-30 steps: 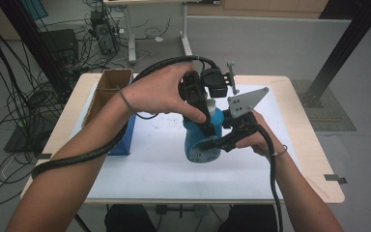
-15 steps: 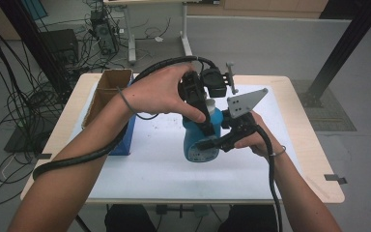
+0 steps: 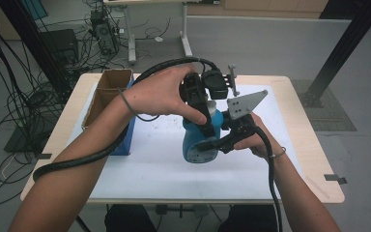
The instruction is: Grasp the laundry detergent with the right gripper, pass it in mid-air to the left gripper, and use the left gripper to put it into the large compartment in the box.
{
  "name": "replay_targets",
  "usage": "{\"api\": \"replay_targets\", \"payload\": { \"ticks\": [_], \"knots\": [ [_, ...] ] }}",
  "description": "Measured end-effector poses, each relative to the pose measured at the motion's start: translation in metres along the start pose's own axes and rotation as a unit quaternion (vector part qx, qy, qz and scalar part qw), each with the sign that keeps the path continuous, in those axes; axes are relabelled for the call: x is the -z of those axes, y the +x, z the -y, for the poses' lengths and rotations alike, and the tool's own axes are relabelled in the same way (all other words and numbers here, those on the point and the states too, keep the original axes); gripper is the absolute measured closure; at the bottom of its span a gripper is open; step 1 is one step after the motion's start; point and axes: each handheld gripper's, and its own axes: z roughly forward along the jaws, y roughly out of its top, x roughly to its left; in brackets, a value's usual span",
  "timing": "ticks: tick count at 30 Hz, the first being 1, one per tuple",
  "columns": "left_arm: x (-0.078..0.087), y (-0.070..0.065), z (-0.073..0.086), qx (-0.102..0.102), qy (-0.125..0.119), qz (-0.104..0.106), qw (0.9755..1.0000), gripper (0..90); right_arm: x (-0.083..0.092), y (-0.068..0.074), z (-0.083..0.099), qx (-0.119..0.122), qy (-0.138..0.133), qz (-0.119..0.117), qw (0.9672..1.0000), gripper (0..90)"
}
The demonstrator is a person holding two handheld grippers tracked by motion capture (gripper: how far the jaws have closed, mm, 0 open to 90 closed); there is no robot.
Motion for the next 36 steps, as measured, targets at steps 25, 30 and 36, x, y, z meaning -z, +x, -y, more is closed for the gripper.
{"api": "replay_targets", "payload": {
  "ticks": [25,30,36],
  "knots": [
    [-0.0012,-0.0002,0.002,0.0,0.009,-0.011,0.9999,37.8,-0.0044,0.0043,0.0015,-0.027,0.028,0.004,0.9992,5.3],
    [-0.0011,0.0007,0.0026,0.001,0.009,-0.013,0.9999,37.8,-0.0036,0.0047,0.001,-0.027,0.053,0.013,0.9981,4.0],
    [-0.0007,0.0014,0.0027,0.002,0.007,-0.014,0.9999,37.8,0.0026,0.0037,0.0014,-0.038,0.066,0.022,0.9969,4.2]
  ]
}}
